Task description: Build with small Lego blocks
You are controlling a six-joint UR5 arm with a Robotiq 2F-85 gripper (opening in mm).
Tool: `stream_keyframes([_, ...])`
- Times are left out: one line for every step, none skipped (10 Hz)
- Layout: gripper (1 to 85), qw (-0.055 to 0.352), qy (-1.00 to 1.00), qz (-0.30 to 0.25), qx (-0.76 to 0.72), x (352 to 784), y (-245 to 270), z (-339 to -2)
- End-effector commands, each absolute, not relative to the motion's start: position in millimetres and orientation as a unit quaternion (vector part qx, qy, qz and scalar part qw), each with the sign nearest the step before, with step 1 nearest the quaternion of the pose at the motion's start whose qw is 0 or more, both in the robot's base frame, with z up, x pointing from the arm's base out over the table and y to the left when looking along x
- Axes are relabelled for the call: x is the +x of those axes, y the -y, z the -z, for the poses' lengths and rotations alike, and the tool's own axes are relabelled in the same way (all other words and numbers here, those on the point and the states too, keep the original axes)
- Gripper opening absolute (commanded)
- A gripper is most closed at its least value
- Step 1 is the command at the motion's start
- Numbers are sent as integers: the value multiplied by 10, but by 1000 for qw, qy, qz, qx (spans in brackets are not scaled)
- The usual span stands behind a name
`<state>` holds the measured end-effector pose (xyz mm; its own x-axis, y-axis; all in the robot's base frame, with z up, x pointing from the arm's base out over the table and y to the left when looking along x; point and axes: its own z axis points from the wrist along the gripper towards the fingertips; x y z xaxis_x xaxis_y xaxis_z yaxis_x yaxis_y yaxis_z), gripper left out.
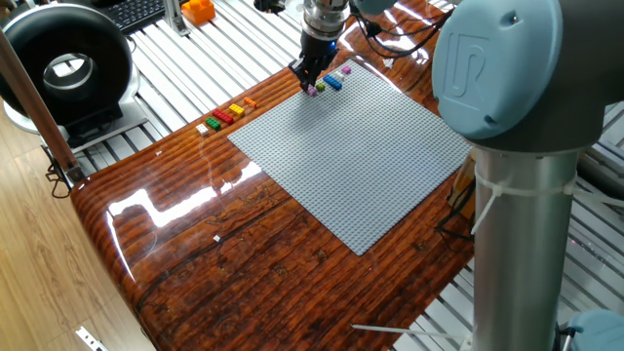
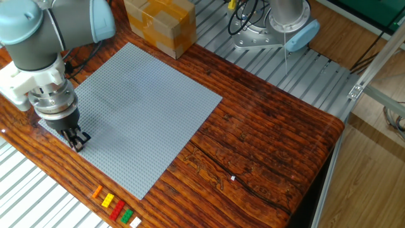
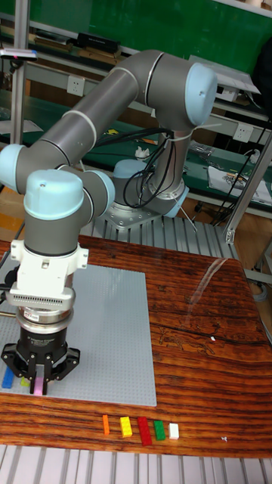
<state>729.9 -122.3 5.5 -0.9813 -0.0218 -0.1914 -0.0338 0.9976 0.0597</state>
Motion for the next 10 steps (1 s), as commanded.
stream_keyframes([10,102,-994,-27,2,7301,1260,-43])
stream_keyframes([10,92,-995,-22,5,7240,1294,-106])
stream_keyframes([10,86,-996,-22,7,7197,1304,-185])
stream_keyframes([10,85,-996,-26,14,7215,1260,-213])
stream_keyframes([10,85,-996,-29,18,7217,1204,-219])
stream_keyframes([10,84,-996,-30,20,7213,1169,-215])
stream_keyframes([10,84,-996,-33,21,7216,1134,-225])
stream_keyframes([10,83,-996,-34,25,7226,1092,-250])
stream_keyframes([10,83,-995,-36,29,7225,1043,-275])
stream_keyframes([10,84,-995,-42,28,7223,1012,-275])
